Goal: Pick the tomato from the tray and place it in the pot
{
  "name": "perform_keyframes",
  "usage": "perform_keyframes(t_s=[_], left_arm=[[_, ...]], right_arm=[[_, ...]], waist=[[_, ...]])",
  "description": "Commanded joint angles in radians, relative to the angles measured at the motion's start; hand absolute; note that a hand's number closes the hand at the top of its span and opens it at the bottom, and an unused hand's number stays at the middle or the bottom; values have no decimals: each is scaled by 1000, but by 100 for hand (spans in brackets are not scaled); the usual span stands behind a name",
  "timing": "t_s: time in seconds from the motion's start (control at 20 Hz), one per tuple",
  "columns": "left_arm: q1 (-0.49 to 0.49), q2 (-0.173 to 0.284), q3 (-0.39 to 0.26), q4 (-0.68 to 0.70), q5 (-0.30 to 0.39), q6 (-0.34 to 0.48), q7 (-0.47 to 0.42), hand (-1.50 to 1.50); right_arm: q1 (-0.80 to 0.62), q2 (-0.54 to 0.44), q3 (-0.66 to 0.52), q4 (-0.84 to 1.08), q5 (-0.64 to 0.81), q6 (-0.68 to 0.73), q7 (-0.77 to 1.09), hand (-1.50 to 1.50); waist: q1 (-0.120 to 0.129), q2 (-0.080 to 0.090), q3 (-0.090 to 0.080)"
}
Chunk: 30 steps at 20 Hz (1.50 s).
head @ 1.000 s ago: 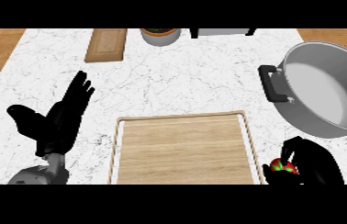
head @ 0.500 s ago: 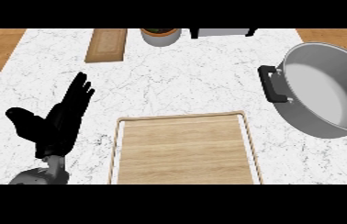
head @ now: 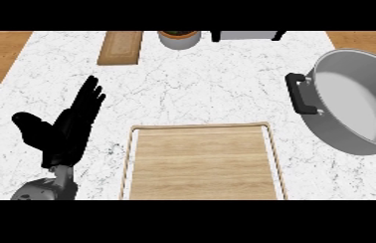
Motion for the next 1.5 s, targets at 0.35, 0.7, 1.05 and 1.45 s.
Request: perform_keyframes(t_s=[0.35,0.7,1.05,1.45], left_arm=[[-25,-26,4,2,-5,-48,11,0],[-89,-46,20,61,-26,-57,4,0],[-82,-44,50,77,-25,-85,-1,0],[-21,-71,18,12,-43,-63,8,0]], right_arm=[[-285,-143,-33,66,-142,169,215,150],[-499,-153,201,243,-21,106,283,150],[-619,-55,380,409,125,58,194,150],[-687,102,408,632,53,63,222,-150]], waist=[[41,8,0],[49,11,0],[43,10,1],[45,8,1]])
